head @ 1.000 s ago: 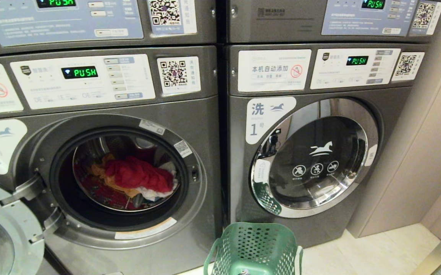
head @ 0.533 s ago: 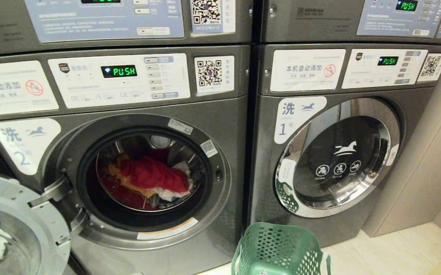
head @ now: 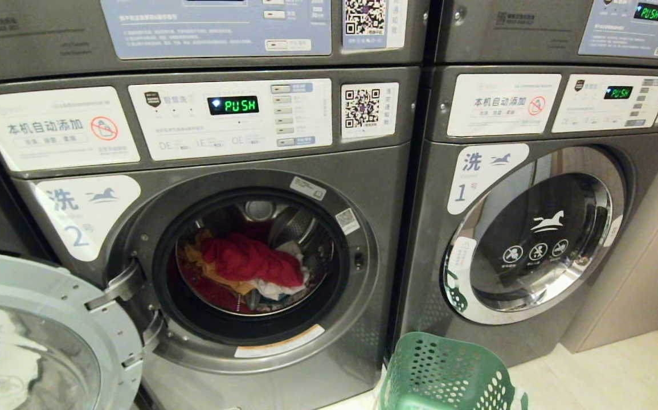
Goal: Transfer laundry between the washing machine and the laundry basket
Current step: Pick a cloth and place it into the basket
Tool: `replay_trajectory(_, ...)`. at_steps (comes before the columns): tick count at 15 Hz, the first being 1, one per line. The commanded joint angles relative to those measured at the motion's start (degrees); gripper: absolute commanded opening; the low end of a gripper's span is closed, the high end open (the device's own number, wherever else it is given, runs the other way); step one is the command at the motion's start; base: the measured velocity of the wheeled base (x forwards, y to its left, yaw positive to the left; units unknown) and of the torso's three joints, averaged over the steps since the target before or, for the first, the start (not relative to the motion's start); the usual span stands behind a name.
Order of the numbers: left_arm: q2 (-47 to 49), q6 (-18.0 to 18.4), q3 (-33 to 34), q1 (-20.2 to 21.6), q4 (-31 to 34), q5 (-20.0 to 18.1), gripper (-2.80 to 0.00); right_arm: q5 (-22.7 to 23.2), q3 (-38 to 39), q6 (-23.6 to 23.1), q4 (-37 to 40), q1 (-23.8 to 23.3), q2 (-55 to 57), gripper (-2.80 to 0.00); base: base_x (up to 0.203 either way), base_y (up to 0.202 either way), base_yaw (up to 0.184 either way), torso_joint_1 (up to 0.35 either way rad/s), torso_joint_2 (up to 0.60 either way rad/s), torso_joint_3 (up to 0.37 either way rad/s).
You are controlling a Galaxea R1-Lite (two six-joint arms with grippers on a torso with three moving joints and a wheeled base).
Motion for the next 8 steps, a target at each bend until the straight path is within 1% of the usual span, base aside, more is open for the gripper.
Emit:
replay_trajectory(1,0.07,0.14,0.09,-0.01,-0.03,-0.02,-2.8,0.02,1.93,-0.07,-0.03,0.0,0.09,-2.8,0.0,0.0,0.0,0.0,0.0,0.0)
replay_trajectory(2,0.07,0.14,0.09,-0.01,-0.03,-0.02,-2.8,0.02,1.93,-0.07,-0.03,0.0,0.05,-2.8,0.0,0.0,0.0,0.0,0.0,0.0)
replay_trajectory(3,0.07,0.14,0.09,-0.01,-0.03,-0.02,-2.8,0.02,1.93,-0.07,-0.03,0.0,0.03,-2.8,-0.069,-0.002,0.001,0.012,0.01,-0.002)
replay_trajectory(8,0.07,0.14,0.09,-0.01,-0.03,-0.02,-2.8,0.02,2.02,-0.07,0.06,0.0,0.08,-2.8,-0.189,0.0,0.0,0.007,0.0,0.004)
